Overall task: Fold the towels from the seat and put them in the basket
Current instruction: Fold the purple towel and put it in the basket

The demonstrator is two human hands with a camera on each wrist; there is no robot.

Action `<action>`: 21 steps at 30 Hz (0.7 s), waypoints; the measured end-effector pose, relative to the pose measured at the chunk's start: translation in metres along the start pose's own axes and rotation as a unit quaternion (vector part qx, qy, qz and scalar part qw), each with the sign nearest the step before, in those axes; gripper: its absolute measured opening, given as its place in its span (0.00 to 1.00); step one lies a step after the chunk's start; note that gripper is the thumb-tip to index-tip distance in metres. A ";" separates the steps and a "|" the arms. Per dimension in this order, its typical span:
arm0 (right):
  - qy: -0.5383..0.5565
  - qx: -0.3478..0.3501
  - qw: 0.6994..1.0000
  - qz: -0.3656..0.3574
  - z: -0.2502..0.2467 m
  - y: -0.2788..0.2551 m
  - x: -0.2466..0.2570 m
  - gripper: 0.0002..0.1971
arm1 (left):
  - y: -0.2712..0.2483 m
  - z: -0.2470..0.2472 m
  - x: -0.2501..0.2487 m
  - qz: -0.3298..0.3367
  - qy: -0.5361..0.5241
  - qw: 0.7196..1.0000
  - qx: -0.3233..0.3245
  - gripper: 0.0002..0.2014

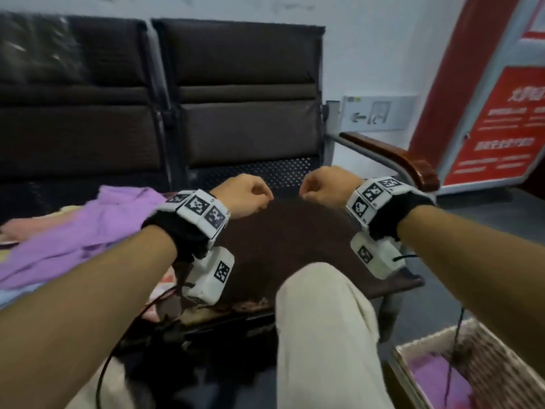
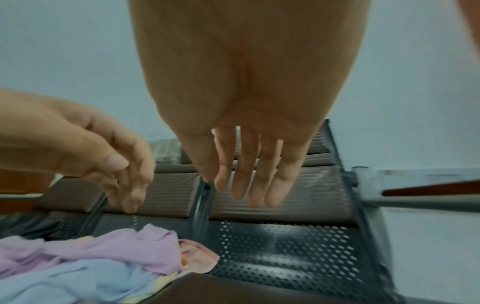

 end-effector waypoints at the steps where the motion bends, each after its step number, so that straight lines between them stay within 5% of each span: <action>1: -0.006 0.011 1.000 -0.008 0.001 0.003 0.006 0.08 | -0.003 -0.002 0.009 -0.004 0.023 1.000 0.007 0.04; 12: -0.027 0.073 0.979 -0.191 0.080 0.119 0.222 0.10 | -0.086 -0.118 0.251 -0.223 0.118 0.966 -0.055 0.14; 17: 0.025 0.109 0.971 -0.212 0.147 0.154 0.275 0.13 | -0.101 -0.151 0.301 -0.274 0.195 0.936 -0.107 0.20; 21: 0.114 0.072 0.974 -0.183 0.171 0.176 0.301 0.23 | -0.103 -0.174 0.317 -0.288 0.207 0.922 -0.158 0.27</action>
Point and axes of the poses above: each hand's wrist, its own y-axis towards the middle knuckle, its own z-axis out of the palm, x = y × z, the point moved 9 cm from there along y, towards the middle knuckle, and after that the axes turned 13 degrees about -y, right-handed, at the moved point
